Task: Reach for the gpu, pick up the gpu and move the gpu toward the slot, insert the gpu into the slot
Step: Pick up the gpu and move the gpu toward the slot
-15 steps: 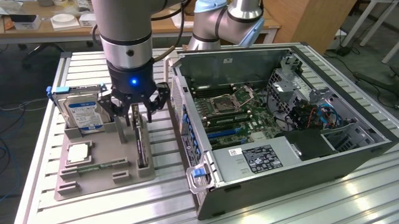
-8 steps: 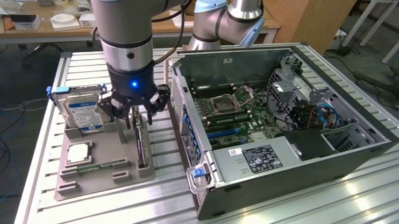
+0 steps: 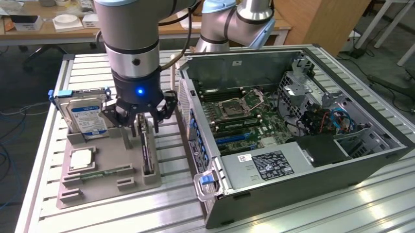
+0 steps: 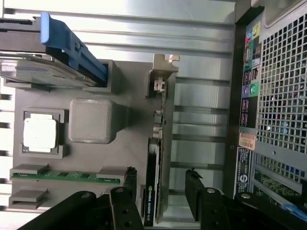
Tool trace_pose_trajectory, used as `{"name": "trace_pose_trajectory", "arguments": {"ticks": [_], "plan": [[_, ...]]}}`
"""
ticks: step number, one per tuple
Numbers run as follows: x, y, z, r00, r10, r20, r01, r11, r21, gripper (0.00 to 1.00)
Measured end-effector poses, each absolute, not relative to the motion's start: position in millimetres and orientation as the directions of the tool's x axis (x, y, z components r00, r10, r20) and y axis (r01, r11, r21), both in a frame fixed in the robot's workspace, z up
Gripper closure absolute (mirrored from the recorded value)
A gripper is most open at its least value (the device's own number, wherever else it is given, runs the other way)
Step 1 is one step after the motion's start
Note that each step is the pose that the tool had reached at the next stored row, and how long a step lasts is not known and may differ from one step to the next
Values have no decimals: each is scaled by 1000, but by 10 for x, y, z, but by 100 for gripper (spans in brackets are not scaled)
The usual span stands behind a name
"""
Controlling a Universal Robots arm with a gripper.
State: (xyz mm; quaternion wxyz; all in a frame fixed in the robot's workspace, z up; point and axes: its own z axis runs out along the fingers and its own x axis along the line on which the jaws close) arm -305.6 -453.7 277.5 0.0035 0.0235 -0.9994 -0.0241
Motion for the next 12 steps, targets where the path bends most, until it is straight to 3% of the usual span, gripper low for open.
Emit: {"name": "trace_pose_trajectory", "arguments": {"ticks": [12], "plan": [[-3056,-4556,2687,-999,-47,6,-47,998,48,47]]}}
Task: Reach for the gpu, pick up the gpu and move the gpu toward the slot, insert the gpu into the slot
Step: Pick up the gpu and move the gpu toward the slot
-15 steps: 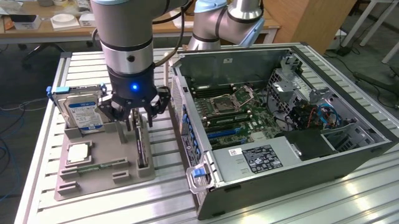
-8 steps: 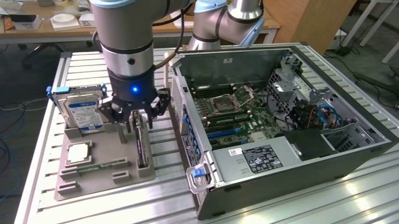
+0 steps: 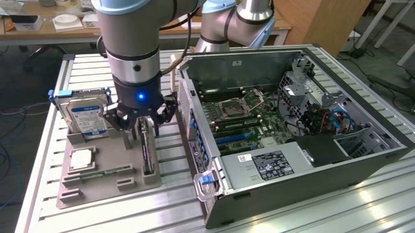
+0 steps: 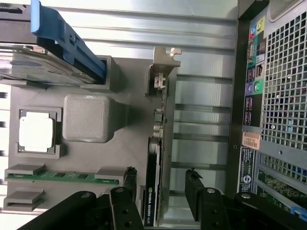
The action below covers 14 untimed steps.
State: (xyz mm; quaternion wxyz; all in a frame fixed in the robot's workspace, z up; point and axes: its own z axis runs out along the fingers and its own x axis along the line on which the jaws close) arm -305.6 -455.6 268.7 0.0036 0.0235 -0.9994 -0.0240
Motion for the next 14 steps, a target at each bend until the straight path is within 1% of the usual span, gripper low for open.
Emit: {"name": "trace_pose_trajectory", "arguments": {"ticks": [14], "plan": [[-3056,-4558,2586,-999,-47,6,-47,998,48,47]]}}
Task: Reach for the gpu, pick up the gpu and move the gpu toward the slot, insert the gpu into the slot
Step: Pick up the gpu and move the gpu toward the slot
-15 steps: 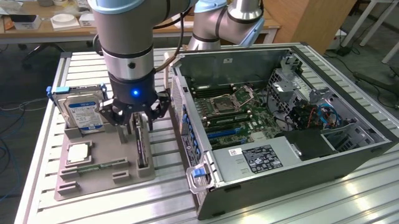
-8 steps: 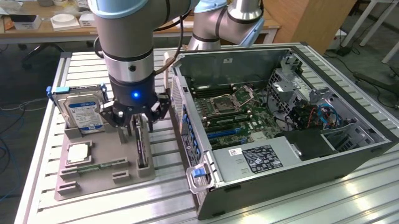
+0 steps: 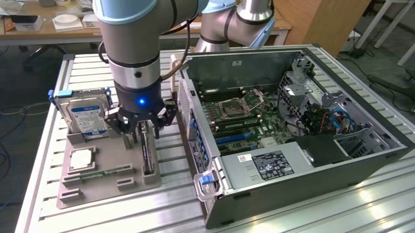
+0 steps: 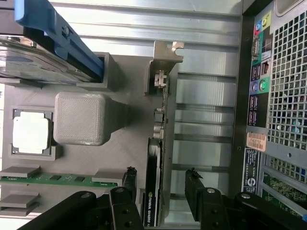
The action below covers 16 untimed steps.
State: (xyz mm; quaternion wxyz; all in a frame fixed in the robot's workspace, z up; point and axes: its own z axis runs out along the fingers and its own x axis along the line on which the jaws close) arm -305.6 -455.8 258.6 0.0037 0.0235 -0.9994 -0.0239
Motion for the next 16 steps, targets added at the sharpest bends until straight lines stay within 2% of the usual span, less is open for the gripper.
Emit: {"name": "trace_pose_trajectory", "arguments": {"ticks": [16], "plan": [[-3111,-4558,2524,-999,-47,6,-47,998,48,47]]}}
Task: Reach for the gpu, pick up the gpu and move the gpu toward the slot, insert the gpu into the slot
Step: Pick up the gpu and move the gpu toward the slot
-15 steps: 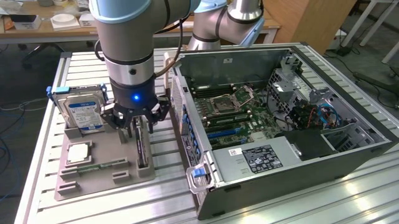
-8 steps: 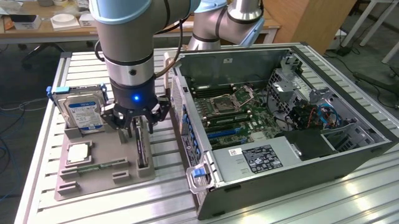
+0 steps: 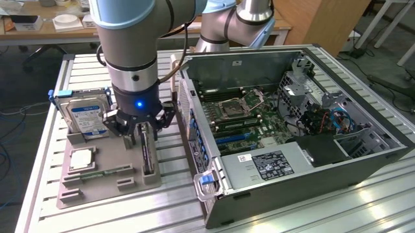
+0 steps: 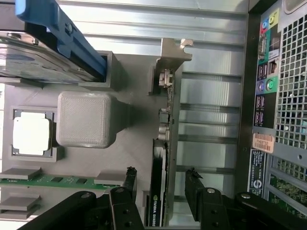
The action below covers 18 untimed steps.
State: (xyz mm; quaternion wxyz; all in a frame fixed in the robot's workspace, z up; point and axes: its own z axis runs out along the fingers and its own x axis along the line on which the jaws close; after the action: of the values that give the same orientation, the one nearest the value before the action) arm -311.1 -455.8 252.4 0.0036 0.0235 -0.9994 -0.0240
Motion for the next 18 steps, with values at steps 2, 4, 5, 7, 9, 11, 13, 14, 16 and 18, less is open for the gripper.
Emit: {"name": "trace_pose_trajectory", "arguments": {"ticks": [2,4,5,7,9,11,13,14,16,18], "plan": [[-3115,-4558,2505,-999,-47,6,-47,998,48,47],[-3115,-4558,2479,-999,-47,6,-47,998,48,47],[-3116,-4558,2467,-999,-47,6,-47,998,48,47],[-3116,-4558,2447,-999,-46,6,-45,998,48,47],[-3116,-4558,2430,-999,-38,6,-38,998,48,47],[-3116,-4558,2418,-1000,-31,6,-31,998,48,47],[-3116,-4558,2405,-1000,-30,6,-29,998,48,47],[-3116,-4558,2395,-1000,-29,6,-28,998,48,47],[-3116,-4558,2375,-1000,-22,6,-22,999,48,47],[-3116,-4558,2359,-1000,-16,6,-16,999,48,47]]}}
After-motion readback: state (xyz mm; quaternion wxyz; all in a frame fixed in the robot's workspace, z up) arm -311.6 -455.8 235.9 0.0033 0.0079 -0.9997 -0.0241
